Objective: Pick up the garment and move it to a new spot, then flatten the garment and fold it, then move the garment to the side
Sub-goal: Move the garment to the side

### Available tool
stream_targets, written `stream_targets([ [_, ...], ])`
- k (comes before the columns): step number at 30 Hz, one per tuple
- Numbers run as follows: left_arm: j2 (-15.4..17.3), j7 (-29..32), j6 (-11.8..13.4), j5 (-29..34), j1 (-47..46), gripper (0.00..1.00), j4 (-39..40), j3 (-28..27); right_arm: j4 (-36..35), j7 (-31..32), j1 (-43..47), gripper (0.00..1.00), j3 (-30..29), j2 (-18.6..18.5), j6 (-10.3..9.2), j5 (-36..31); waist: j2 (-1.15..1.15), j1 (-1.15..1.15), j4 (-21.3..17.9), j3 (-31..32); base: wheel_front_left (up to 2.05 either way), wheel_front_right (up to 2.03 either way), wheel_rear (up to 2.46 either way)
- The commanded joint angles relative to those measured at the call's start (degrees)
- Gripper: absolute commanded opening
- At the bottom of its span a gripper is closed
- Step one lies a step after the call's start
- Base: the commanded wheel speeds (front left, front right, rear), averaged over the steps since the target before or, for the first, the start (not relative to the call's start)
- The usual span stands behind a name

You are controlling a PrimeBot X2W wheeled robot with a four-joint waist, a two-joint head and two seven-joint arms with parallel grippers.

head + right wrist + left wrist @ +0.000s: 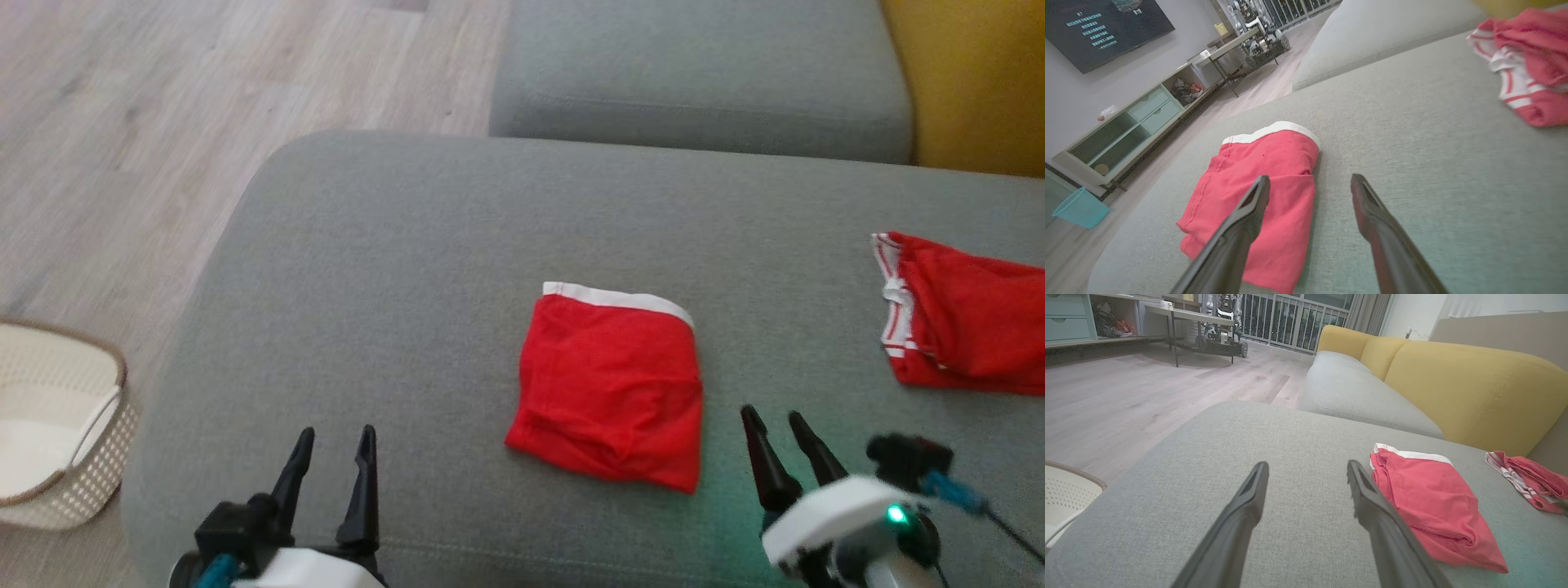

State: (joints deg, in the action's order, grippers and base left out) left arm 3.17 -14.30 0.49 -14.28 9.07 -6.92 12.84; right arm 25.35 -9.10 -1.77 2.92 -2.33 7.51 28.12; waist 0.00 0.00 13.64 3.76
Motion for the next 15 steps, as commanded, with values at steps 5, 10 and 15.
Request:
stream_targets([
  [5,-0.29,-0.70,-0.36,0.05,-4.22,1.00,1.38,-0.37,5.49,3.93,-9.26,1.00,2.53,-0.54,-0.02,7.24,0.00,0.00,3.07,-2.92,0.00,0.00,0.00],
  [10,-0.29,-0.70,-0.27,-0.26,-5.56,1.00,1.19,1.14,14.50,5.98,-15.18,1.00,2.45,-0.54,-0.02,12.35,0.00,0.00,5.80,-4.98,0.00,0.00,0.00],
  [15,-0.29,-0.70,-0.03,-0.45,-6.51,1.00,1.01,1.92,22.30,6.62,-19.64,1.00,2.70,-0.54,-0.02,14.37,0.00,0.00,8.01,-6.14,0.00,0.00,0.00],
])
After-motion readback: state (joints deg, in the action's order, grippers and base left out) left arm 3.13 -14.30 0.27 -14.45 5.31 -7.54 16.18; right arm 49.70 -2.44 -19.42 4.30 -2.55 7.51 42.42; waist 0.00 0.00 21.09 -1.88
